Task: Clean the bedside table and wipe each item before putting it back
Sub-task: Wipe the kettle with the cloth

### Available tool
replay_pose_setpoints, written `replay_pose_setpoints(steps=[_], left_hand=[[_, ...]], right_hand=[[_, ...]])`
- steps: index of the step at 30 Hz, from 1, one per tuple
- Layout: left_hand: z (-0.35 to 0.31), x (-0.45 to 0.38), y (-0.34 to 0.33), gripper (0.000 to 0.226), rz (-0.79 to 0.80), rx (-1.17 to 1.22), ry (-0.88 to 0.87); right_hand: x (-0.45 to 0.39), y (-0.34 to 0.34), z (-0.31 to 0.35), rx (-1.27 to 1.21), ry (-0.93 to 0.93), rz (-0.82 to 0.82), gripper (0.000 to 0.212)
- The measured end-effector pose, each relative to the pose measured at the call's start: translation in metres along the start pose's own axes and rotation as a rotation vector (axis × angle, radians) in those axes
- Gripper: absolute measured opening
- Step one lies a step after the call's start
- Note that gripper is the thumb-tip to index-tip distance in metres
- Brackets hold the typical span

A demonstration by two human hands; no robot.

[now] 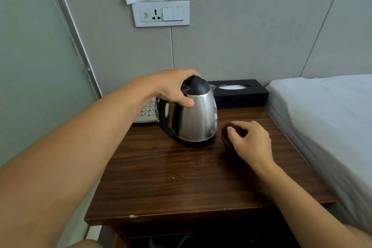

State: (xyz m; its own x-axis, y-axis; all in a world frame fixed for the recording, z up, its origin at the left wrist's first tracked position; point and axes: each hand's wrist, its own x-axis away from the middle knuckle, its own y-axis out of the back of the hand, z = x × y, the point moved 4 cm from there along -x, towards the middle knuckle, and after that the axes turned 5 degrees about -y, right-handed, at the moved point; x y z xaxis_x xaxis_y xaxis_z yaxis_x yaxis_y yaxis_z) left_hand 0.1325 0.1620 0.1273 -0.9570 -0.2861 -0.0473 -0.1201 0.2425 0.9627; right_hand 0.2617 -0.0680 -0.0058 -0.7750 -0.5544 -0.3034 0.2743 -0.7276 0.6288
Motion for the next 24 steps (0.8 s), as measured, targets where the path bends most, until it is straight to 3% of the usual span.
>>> replay_pose_setpoints(steps=[5, 9, 13, 17, 19, 24], left_hand=[[-0.004, -0.005, 0.008, 0.084, 0.129, -0.066, 0.043], [-0.021, -0.017, 0.004, 0.094, 0.073, -0.091, 0.124], [-0.021, -0.021, 0.001, 0.085, 0.072, -0.091, 0.033], [-0.018, -0.020, -0.003, 0.099, 0.119, 0.028, -0.013], [-0.013, -0.020, -0.004, 0.106, 0.115, 0.064, 0.024], [-0.009, -0.020, -0.008, 0.097, 0.071, 0.087, 0.023]], right_hand=[[-0.004, 0.006, 0.001, -0.269, -0.014, 0.133, 0.026], [-0.004, 0.003, 0.014, -0.423, -0.013, 0.286, 0.033], [-0.010, 0.012, 0.026, -0.392, 0.154, 0.132, 0.033], [-0.026, 0.017, 0.044, -0.387, 0.277, -0.056, 0.031], [-0.031, 0.010, 0.055, -0.359, 0.344, -0.094, 0.034], [-0.016, -0.023, 0.056, -0.157, 0.490, -0.147, 0.044]])
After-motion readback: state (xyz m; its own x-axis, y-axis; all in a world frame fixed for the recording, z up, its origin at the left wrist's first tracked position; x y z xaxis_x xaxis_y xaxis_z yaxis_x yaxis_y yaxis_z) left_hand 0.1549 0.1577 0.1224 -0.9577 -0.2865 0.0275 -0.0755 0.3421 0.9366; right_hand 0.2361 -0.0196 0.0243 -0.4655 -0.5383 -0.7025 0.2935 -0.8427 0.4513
